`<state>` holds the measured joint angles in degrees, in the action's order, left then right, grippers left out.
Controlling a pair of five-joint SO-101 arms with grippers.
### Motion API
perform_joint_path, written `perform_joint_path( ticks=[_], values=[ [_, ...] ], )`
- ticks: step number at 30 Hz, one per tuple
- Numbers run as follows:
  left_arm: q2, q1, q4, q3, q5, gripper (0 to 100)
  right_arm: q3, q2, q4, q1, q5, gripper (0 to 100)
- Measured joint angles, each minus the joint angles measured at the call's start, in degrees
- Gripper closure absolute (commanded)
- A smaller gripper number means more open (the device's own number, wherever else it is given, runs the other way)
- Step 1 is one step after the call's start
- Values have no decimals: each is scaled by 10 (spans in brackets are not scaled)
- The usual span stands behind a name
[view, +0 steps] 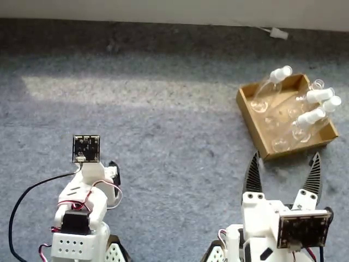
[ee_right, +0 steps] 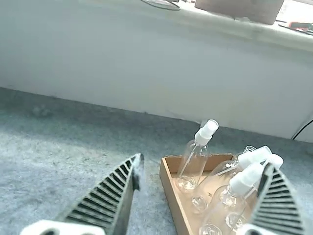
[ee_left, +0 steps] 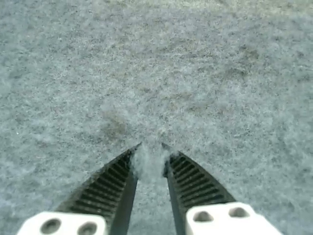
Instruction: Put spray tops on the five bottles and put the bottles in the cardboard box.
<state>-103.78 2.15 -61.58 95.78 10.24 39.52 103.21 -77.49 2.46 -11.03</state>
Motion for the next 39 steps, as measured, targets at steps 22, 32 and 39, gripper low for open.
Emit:
perform_joint_path(
  ticks=[22, 32, 39],
  values=[
    [0, 0, 0, 3, 0, 966, 185, 15, 25, 2, 0, 670],
    [0, 0, -125, 3, -58, 969, 355, 15, 76, 3, 1, 670],
    [0, -1, -139, 3, -91, 969, 435, 15, 76, 4, 1, 670]
  ],
)
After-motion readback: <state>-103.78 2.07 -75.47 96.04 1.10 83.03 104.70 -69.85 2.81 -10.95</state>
